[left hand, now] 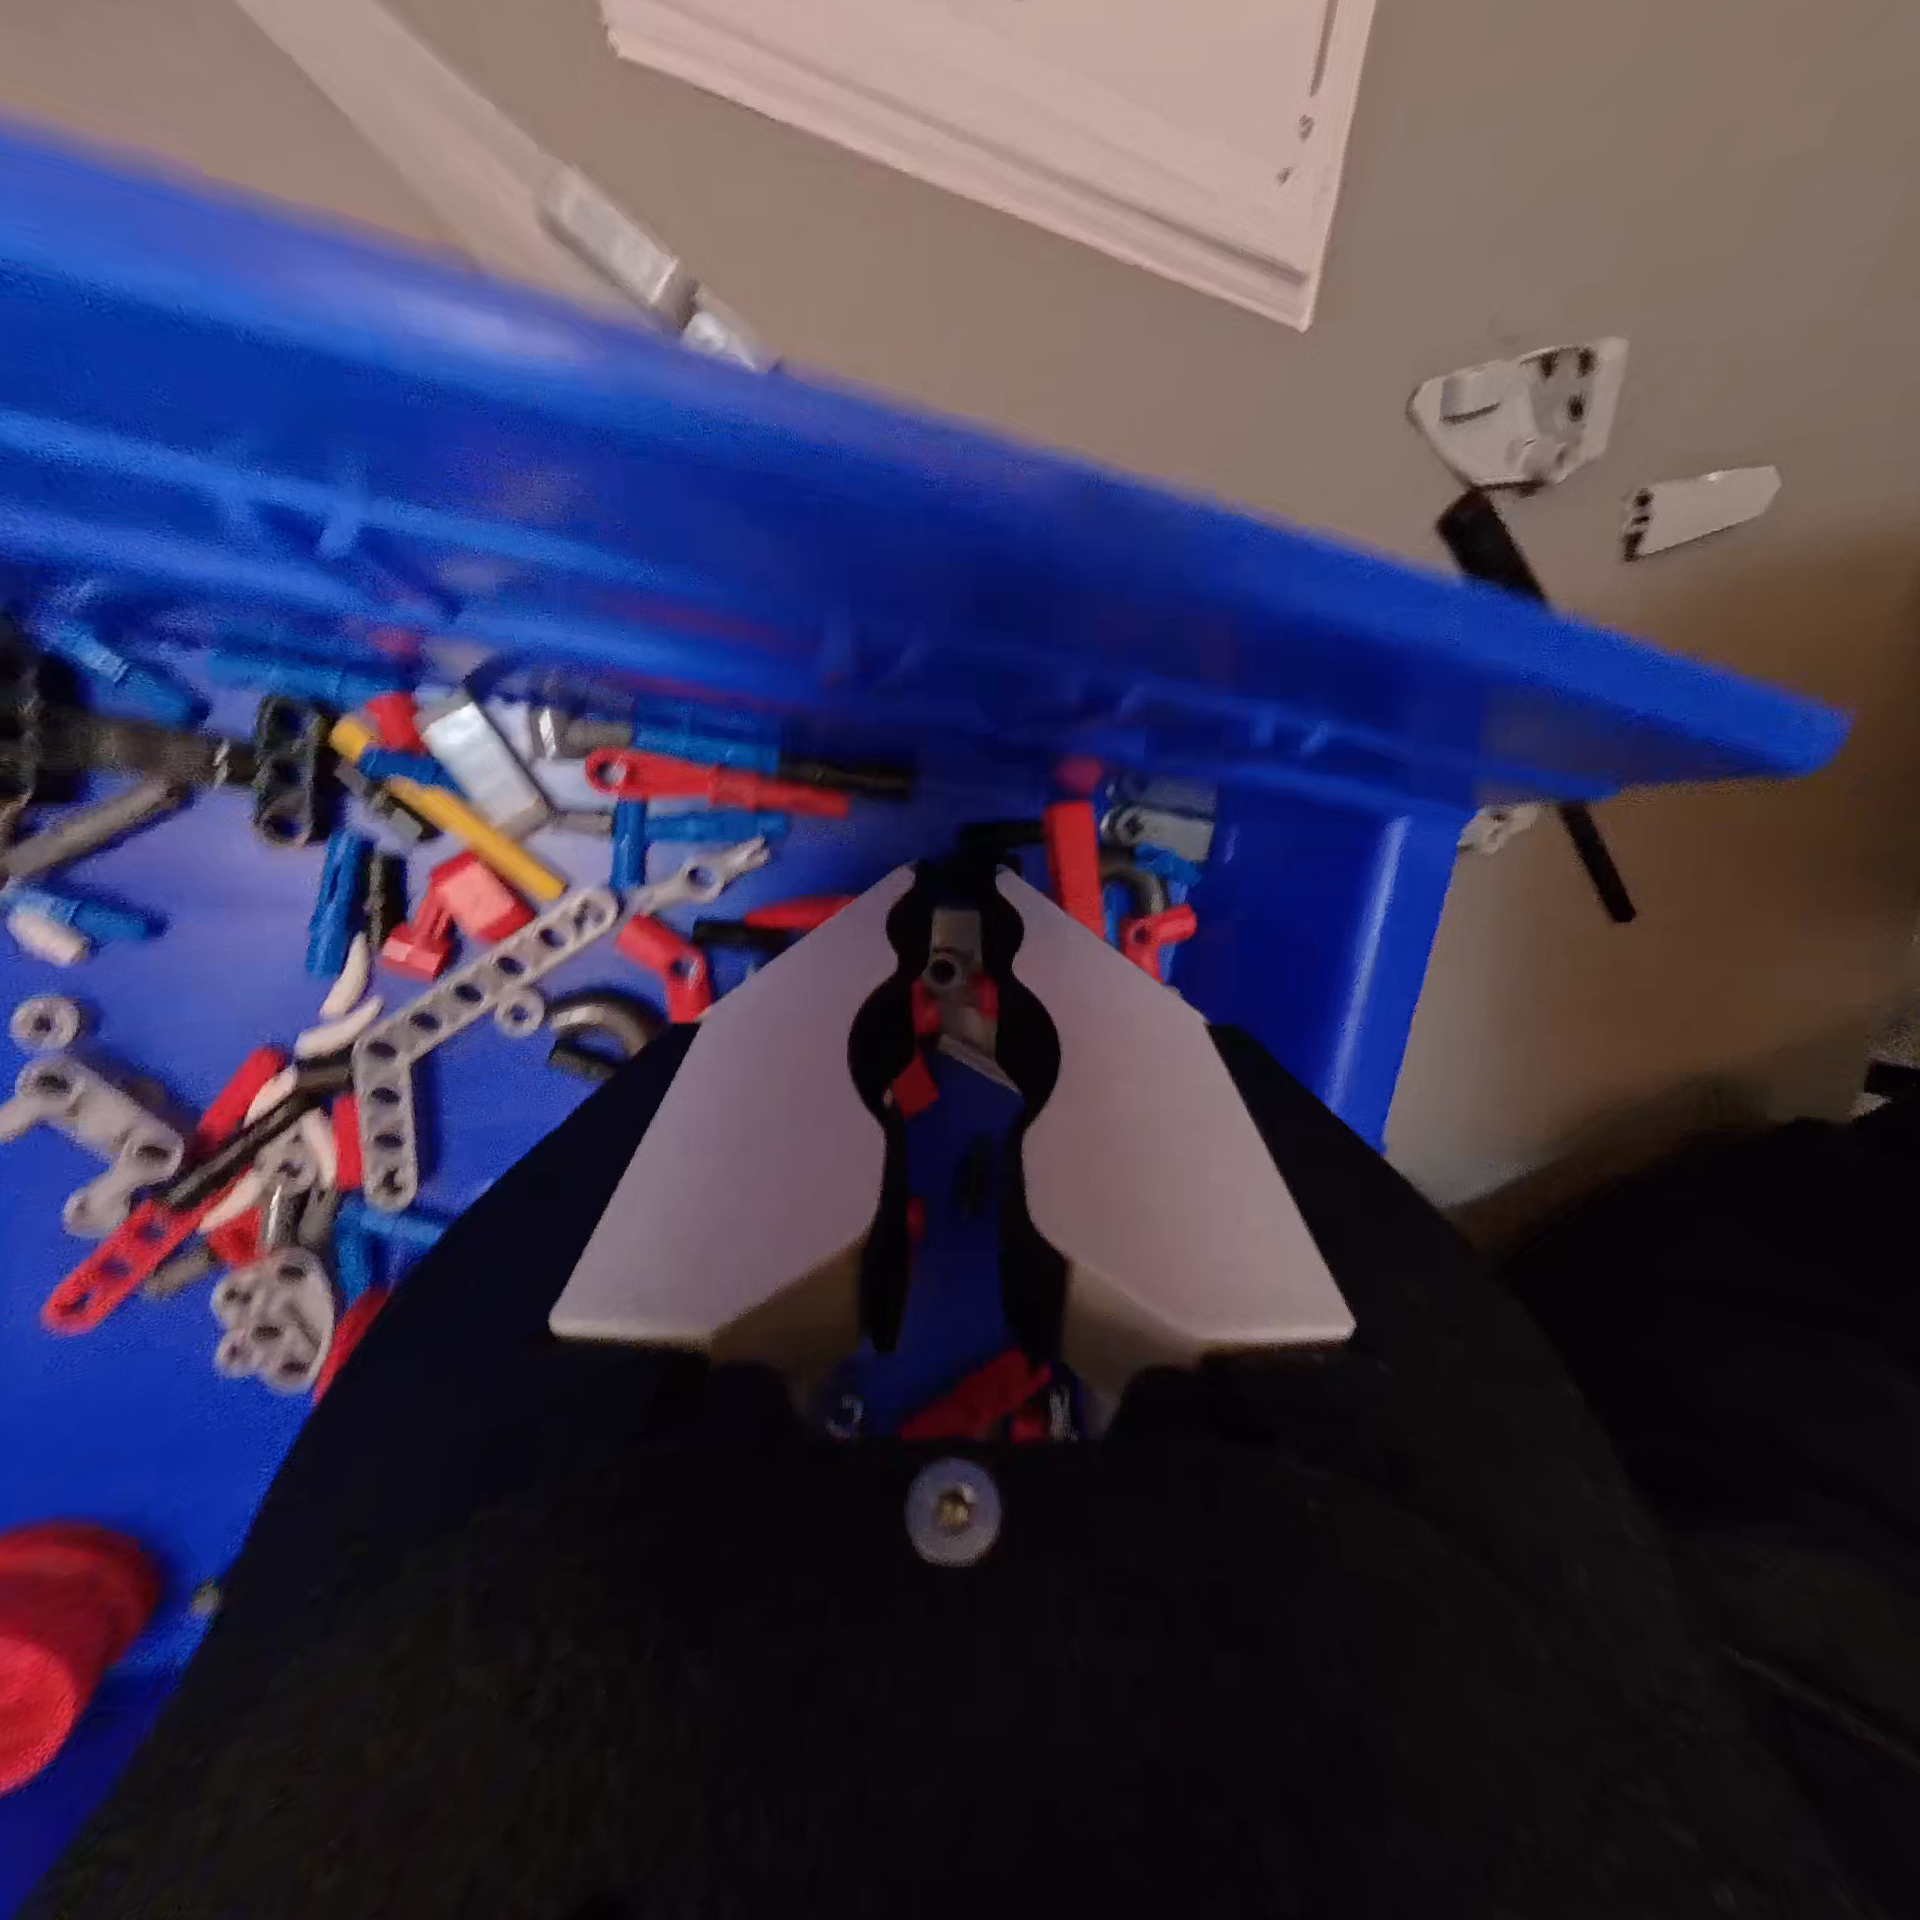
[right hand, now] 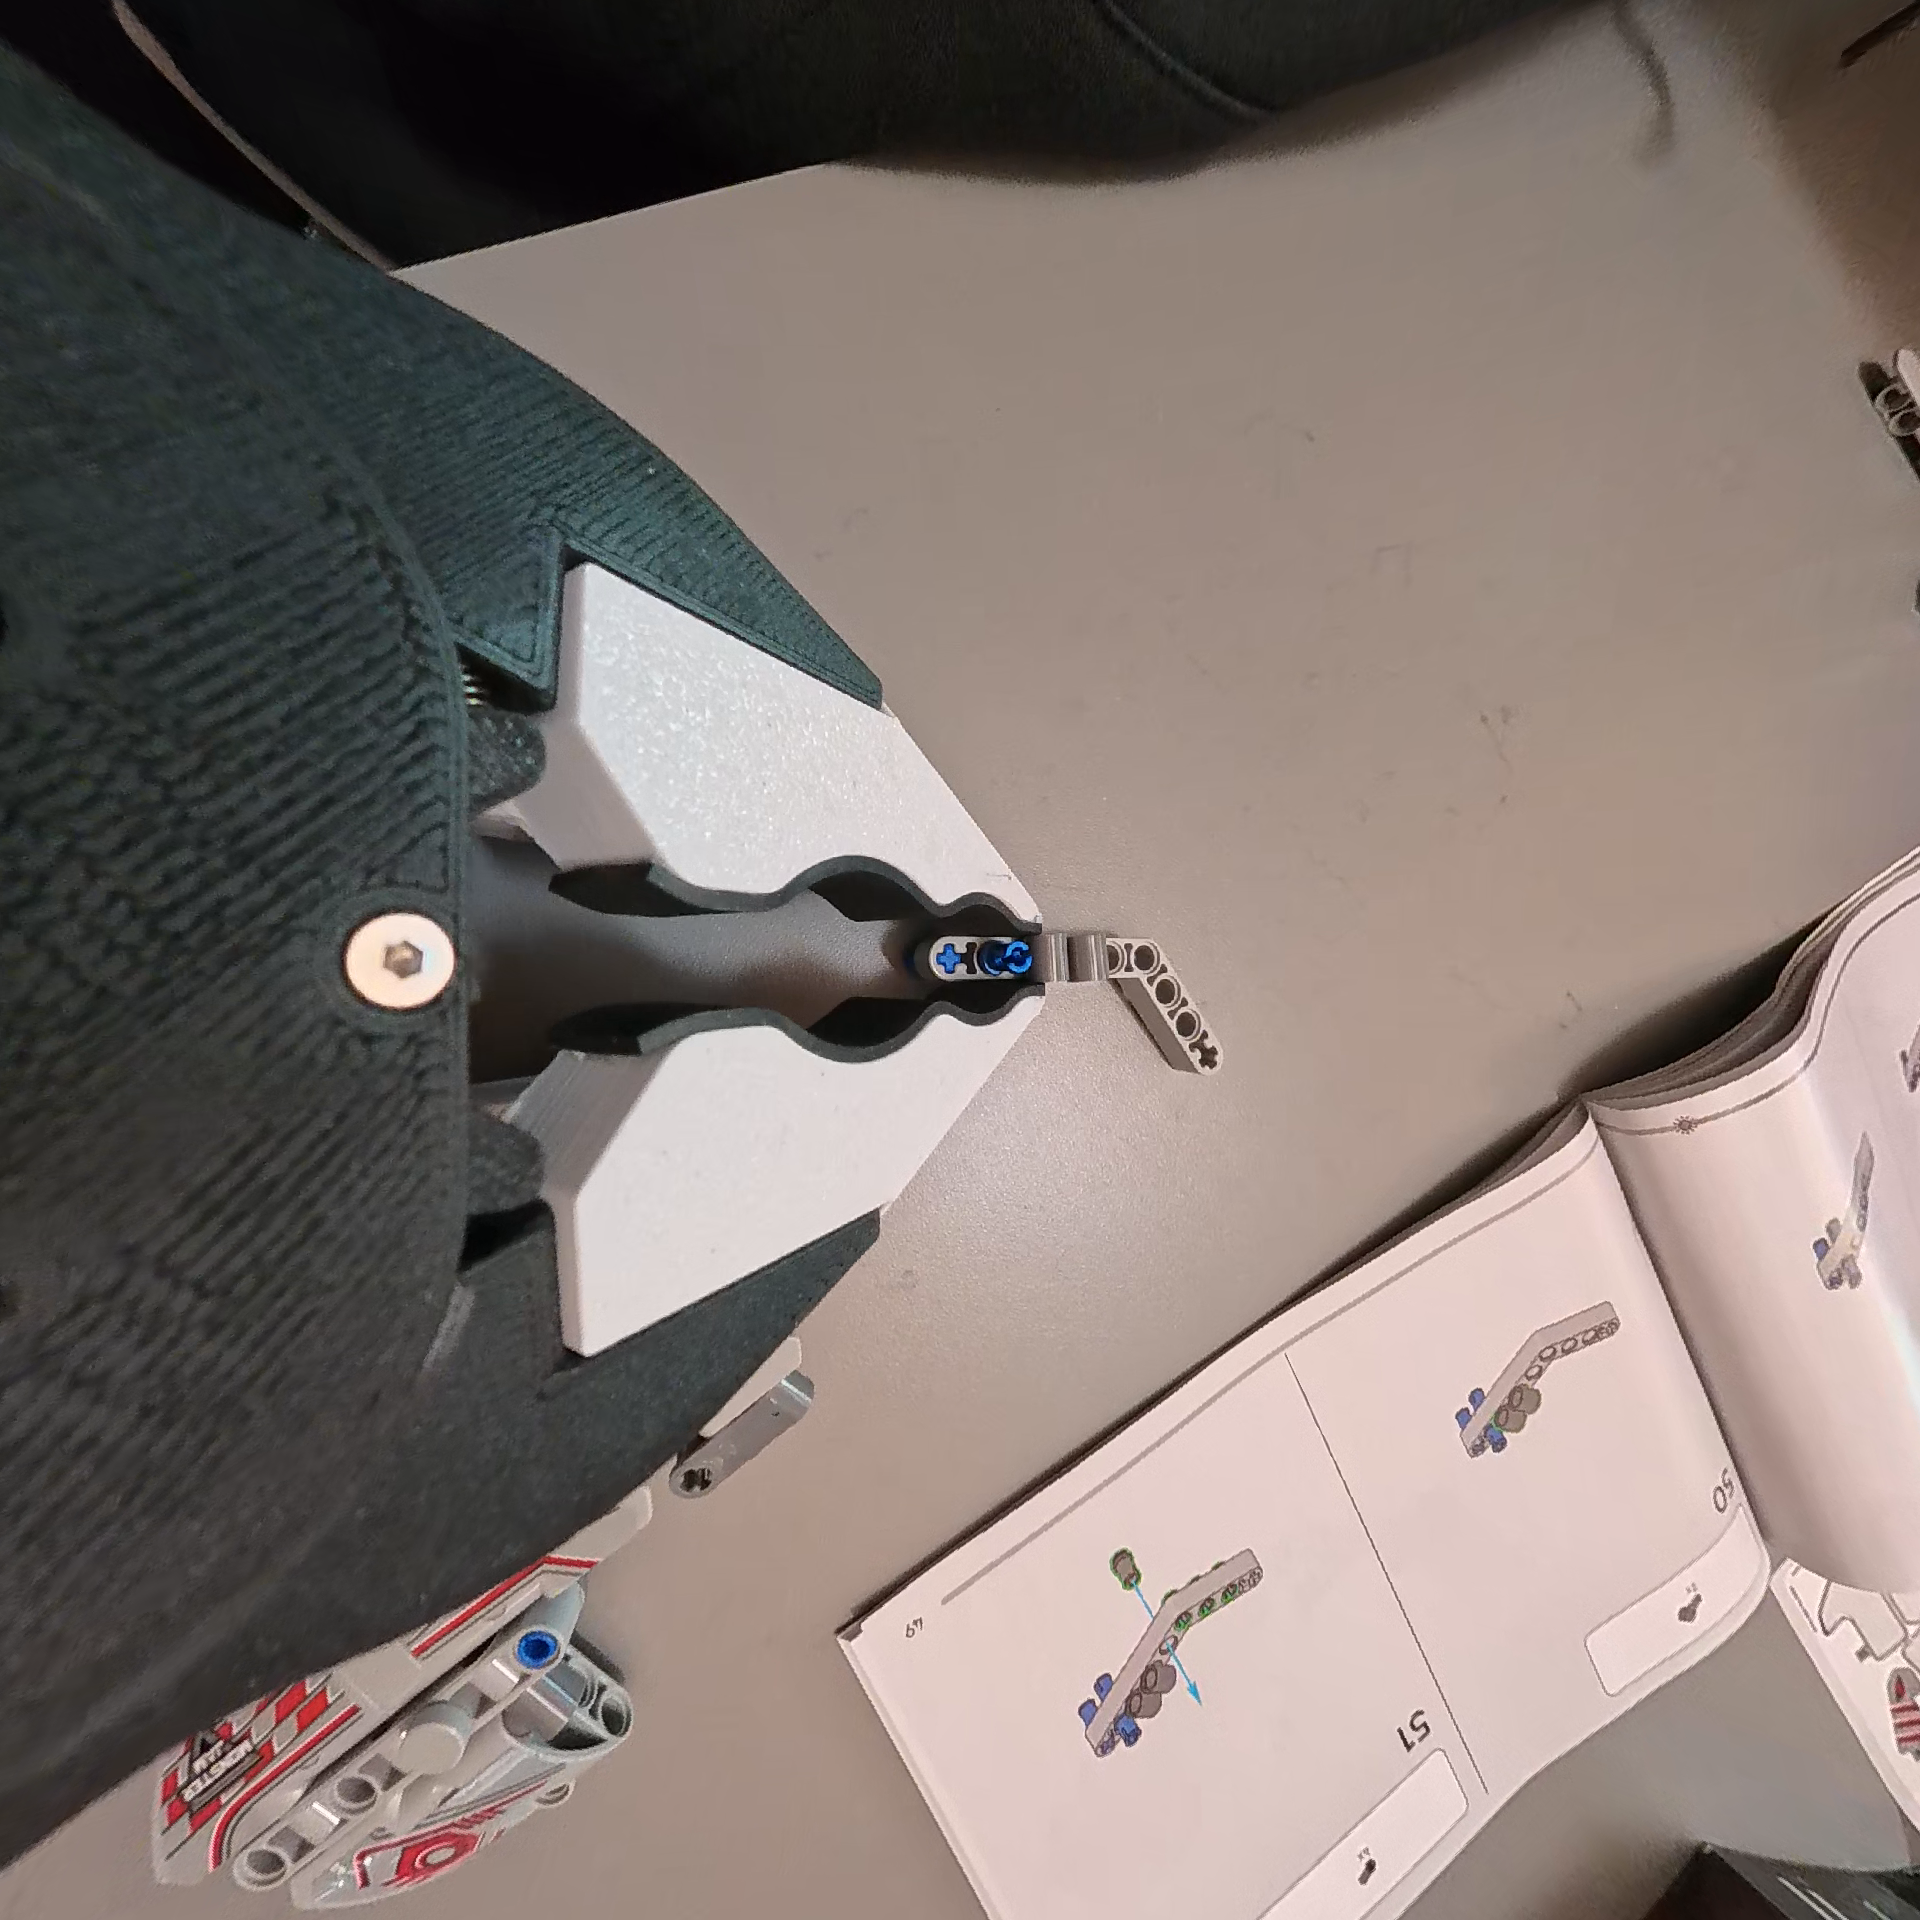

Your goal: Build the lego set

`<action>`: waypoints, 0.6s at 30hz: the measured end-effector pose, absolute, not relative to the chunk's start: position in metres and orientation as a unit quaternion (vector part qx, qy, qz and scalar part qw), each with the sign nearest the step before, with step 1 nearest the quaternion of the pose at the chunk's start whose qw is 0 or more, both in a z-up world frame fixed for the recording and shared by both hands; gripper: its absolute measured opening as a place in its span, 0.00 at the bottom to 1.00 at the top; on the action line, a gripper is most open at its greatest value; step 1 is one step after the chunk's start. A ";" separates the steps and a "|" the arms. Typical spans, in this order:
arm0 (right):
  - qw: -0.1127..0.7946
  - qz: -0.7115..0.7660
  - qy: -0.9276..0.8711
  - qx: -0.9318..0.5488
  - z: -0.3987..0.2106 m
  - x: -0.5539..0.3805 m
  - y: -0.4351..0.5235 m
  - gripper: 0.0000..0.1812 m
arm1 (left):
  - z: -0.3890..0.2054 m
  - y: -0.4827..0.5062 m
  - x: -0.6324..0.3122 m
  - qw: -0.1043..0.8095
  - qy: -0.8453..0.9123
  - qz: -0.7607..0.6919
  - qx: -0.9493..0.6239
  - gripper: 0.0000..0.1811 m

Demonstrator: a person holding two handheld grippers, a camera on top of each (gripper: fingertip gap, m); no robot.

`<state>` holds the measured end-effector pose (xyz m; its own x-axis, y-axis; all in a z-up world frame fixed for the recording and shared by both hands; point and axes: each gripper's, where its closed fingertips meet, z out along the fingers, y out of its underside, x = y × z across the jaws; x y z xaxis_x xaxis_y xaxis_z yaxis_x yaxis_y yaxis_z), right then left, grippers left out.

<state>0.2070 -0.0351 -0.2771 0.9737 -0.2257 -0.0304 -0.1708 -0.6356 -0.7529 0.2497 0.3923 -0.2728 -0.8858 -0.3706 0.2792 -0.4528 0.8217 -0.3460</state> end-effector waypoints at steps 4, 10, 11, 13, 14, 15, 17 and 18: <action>0.412 -0.034 0.110 -0.904 -0.277 0.207 -0.035 0.03 | -0.261 0.416 0.266 0.045 -0.933 0.226 0.275 0.05; 0.413 -0.030 0.115 -0.903 -0.277 0.208 -0.035 0.03 | -0.223 0.449 0.348 -0.143 -0.835 0.299 0.439 0.08; 0.413 -0.030 0.115 -0.903 -0.277 0.208 -0.035 0.03 | -0.221 0.461 0.361 -0.180 -0.814 0.288 0.471 0.10; 0.413 -0.033 0.116 -0.903 -0.277 0.209 -0.035 0.03 | -0.219 0.470 0.376 -0.223 -0.787 0.285 0.501 0.14; 0.413 -0.033 0.115 -0.903 -0.277 0.209 -0.035 0.03 | -0.217 0.469 0.380 -0.232 -0.777 0.290 0.508 0.17; 0.412 -0.035 0.115 -0.903 -0.277 0.209 -0.035 0.03 | -0.216 0.467 0.383 -0.235 -0.768 0.298 0.515 0.19; 0.412 -0.035 0.115 -0.903 -0.277 0.209 -0.035 0.03 | -0.216 0.456 0.386 -0.219 -0.763 0.318 0.519 0.21; 0.412 -0.036 0.114 -0.903 -0.277 0.209 -0.035 0.03 | -0.220 0.448 0.385 -0.204 -0.768 0.323 0.513 0.22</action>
<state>0.2087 -0.0354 -0.2772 0.9713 -0.2360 -0.0286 -0.1763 -0.6340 -0.7530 0.3853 0.4484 -0.2196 -0.3896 -0.9208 0.0179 -0.6564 0.2640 -0.7068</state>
